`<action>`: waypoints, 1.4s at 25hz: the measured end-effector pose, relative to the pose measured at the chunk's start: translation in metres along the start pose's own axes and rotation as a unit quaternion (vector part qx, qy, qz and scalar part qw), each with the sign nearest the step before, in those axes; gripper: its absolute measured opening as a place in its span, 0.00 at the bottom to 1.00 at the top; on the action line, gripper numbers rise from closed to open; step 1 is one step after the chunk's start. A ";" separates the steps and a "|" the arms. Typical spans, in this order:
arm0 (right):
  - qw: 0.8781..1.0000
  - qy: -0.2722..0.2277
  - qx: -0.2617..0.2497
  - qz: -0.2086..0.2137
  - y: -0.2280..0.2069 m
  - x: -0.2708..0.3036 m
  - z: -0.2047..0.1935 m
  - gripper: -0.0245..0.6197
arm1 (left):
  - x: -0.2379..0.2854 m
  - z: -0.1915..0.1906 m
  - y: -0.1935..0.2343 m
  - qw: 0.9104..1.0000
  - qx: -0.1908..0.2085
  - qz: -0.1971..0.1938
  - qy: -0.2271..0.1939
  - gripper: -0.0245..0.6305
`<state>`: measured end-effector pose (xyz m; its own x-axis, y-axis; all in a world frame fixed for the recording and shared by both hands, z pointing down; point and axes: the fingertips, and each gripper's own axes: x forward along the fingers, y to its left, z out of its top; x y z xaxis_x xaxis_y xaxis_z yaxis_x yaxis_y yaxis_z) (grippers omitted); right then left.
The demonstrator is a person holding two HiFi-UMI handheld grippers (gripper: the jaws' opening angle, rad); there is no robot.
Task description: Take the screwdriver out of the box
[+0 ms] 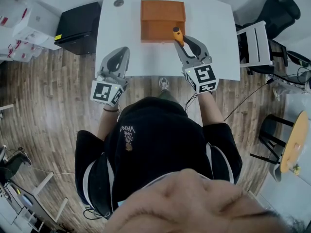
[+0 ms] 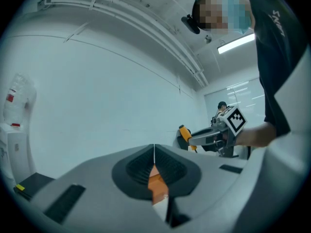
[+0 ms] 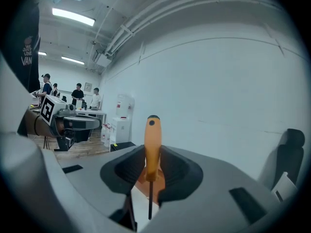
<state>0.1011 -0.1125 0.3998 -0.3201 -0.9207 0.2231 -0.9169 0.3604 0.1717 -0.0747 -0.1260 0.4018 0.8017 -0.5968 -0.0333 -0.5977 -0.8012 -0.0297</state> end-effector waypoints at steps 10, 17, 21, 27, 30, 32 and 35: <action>1.000 0.000 0.025 -0.011 0.004 -0.009 -0.006 0.20 | -0.001 -0.001 -0.001 1.000 -0.007 -0.001 -0.001 0.06; 1.000 0.008 0.019 -0.015 0.004 -0.011 -0.010 0.20 | 0.003 -0.001 -0.003 1.000 -0.006 -0.007 -0.001 0.06; 1.000 0.008 0.020 -0.015 0.004 -0.011 -0.010 0.20 | 0.003 -0.002 -0.003 1.000 -0.007 -0.005 0.003 0.06; 1.000 0.004 0.021 -0.015 0.001 -0.010 -0.008 0.20 | 0.006 -0.002 -0.004 1.000 -0.007 -0.011 0.001 0.06; 1.000 0.005 0.020 -0.015 0.001 -0.010 -0.008 0.20 | 0.006 -0.003 -0.004 1.000 -0.008 -0.011 0.003 0.06; 1.000 0.004 0.019 -0.015 0.001 -0.010 -0.007 0.20 | 0.006 -0.003 -0.005 1.000 -0.006 -0.011 0.005 0.06; 1.000 0.003 0.017 -0.015 0.001 -0.010 -0.006 0.20 | 0.006 -0.003 -0.005 1.000 -0.008 -0.010 0.006 0.06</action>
